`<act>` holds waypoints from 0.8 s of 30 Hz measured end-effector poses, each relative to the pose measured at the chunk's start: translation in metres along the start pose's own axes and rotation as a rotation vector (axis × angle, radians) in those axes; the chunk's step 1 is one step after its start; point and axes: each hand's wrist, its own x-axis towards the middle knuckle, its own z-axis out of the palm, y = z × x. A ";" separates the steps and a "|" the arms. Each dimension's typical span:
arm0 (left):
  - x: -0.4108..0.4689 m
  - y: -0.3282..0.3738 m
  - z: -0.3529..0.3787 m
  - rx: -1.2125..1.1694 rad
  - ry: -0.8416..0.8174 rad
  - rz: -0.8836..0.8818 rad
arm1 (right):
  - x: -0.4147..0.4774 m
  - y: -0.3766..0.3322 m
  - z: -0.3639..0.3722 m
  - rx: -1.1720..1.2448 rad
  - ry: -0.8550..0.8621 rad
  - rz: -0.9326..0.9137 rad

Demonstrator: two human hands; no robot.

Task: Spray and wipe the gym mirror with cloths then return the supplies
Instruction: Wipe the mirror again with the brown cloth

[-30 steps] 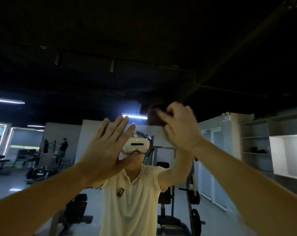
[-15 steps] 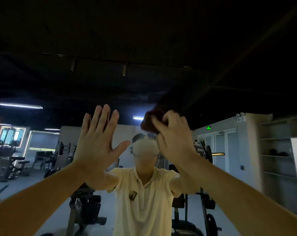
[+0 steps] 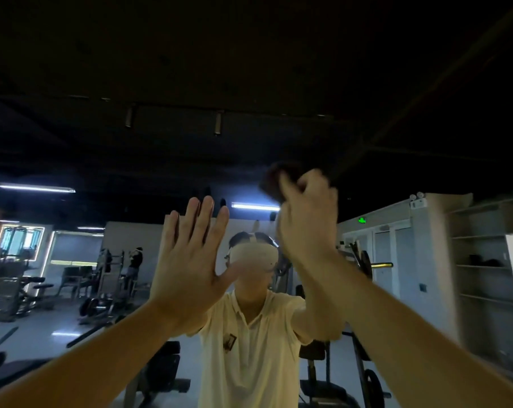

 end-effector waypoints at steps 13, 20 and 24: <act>0.000 -0.001 0.003 -0.028 0.004 0.006 | 0.066 0.037 0.002 -0.217 0.012 0.185; 0.000 -0.003 0.000 -0.065 0.032 0.049 | -0.083 -0.014 -0.016 -0.010 -0.222 -0.182; -0.003 -0.007 -0.002 -0.043 -0.013 0.067 | -0.117 0.039 -0.047 -0.085 -0.470 -0.460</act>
